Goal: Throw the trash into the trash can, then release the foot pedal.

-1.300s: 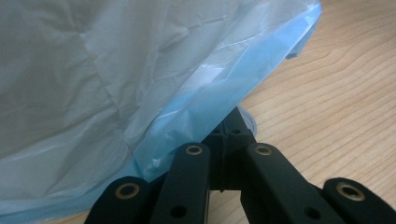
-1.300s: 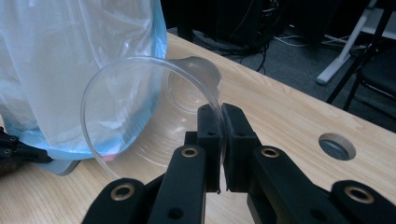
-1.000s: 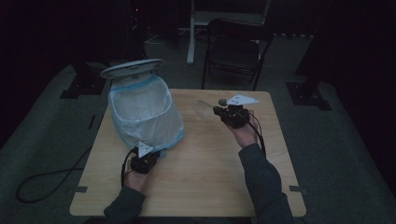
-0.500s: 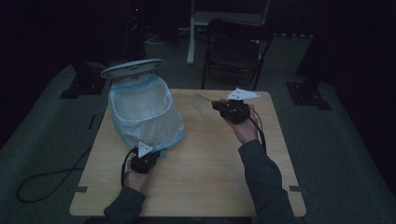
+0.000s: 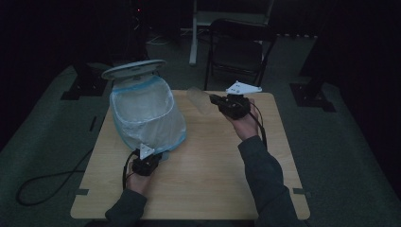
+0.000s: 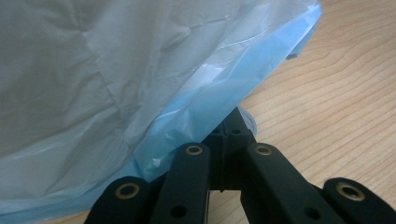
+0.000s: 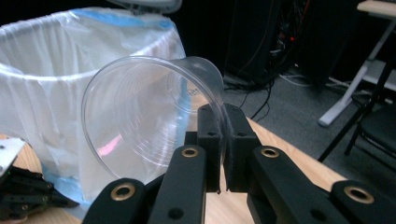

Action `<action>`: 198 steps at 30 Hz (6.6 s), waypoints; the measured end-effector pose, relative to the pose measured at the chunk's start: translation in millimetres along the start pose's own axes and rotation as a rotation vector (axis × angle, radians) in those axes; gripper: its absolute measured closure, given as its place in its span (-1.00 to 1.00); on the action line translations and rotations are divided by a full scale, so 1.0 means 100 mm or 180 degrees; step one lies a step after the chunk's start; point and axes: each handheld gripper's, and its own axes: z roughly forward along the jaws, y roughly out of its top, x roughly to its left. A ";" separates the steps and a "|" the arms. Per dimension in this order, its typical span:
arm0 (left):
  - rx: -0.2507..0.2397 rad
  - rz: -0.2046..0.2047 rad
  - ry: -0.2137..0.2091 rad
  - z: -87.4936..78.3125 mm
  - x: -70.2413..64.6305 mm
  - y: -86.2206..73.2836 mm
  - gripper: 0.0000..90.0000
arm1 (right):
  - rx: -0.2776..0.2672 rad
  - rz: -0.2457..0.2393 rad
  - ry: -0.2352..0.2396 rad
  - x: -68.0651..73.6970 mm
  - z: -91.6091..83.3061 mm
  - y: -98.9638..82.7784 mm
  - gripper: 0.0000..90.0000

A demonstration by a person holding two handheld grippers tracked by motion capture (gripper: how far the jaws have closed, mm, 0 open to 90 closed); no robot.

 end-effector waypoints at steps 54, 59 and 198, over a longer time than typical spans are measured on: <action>0.0000 -0.0023 -0.0020 0.00 0.00 0.00 1.00 | -0.0126 -0.0186 0.0433 0.45 0.44 0.63 0.94; 0.0000 -0.0024 -0.0019 0.00 0.01 0.00 1.00 | -0.0095 -0.0191 0.0473 0.51 0.54 0.64 0.94; -0.0011 -0.0054 -0.0038 0.00 0.02 0.00 1.00 | 0.0429 0.0367 0.0074 0.13 0.03 -1.05 0.29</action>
